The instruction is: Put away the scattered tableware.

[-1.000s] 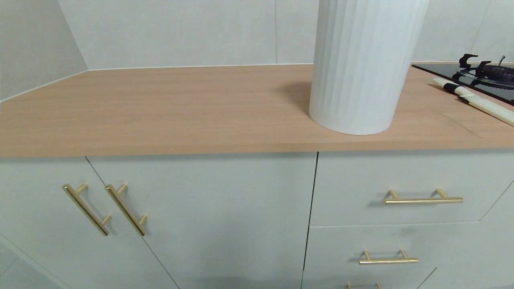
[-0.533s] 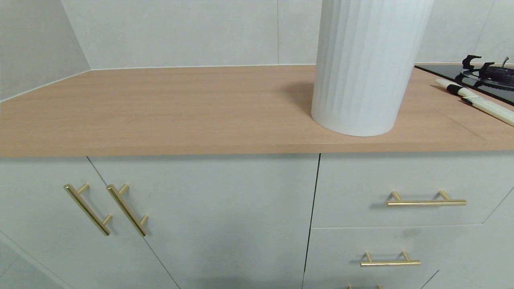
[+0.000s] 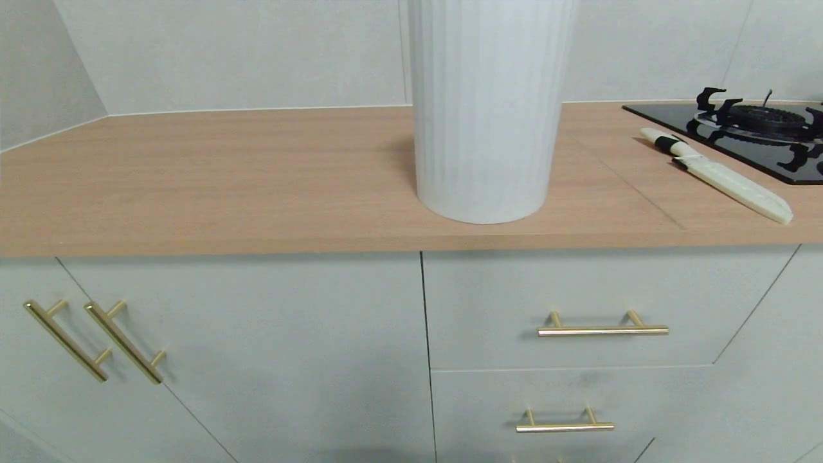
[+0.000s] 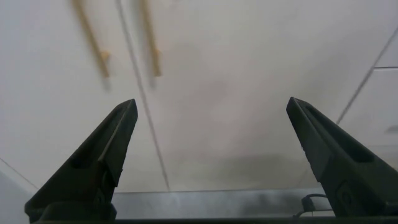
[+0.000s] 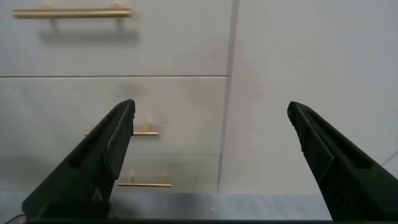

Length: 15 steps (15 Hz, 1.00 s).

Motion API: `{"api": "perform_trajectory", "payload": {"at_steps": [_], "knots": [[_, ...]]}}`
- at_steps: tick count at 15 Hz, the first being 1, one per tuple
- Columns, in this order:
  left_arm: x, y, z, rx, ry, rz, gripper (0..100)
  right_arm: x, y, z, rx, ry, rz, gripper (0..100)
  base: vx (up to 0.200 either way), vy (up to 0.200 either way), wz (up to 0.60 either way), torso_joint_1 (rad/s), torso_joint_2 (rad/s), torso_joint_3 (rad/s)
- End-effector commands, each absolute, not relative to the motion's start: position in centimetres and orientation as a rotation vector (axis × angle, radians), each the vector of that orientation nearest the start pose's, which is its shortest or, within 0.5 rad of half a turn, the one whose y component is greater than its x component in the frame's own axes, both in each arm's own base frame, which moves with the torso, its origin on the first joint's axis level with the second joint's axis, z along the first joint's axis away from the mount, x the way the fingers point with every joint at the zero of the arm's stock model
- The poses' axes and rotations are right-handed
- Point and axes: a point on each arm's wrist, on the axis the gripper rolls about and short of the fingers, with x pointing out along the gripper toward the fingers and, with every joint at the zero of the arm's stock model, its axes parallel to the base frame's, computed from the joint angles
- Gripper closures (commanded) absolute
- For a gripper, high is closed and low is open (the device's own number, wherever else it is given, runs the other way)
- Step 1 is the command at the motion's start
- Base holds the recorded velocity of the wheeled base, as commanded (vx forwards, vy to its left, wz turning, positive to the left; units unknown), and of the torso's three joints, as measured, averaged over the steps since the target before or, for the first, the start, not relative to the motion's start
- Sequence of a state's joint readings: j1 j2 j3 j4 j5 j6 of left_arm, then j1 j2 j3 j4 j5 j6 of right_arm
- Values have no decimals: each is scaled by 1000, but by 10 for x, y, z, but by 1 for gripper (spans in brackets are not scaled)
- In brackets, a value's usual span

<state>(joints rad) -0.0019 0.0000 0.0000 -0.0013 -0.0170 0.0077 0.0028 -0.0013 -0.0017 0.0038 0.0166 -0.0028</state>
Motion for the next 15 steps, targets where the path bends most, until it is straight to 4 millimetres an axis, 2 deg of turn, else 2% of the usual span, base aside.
{"api": "perform_trajectory", "payload": {"at_steps": [1, 12, 15], "knots": [[-23, 0, 76, 8, -2, -18, 0, -23, 0, 75, -3, 3, 20, 0, 0, 0, 0, 0, 0, 0], [-23, 0, 76, 8, -2, -18, 0, -23, 0, 76, -3, 2, 20, 0, 0, 0, 0, 0, 0, 0], [-23, 0, 76, 8, -2, -18, 0, -23, 0, 76, -3, 2, 20, 0, 200, 0, 0, -2, -4, 4]]}}
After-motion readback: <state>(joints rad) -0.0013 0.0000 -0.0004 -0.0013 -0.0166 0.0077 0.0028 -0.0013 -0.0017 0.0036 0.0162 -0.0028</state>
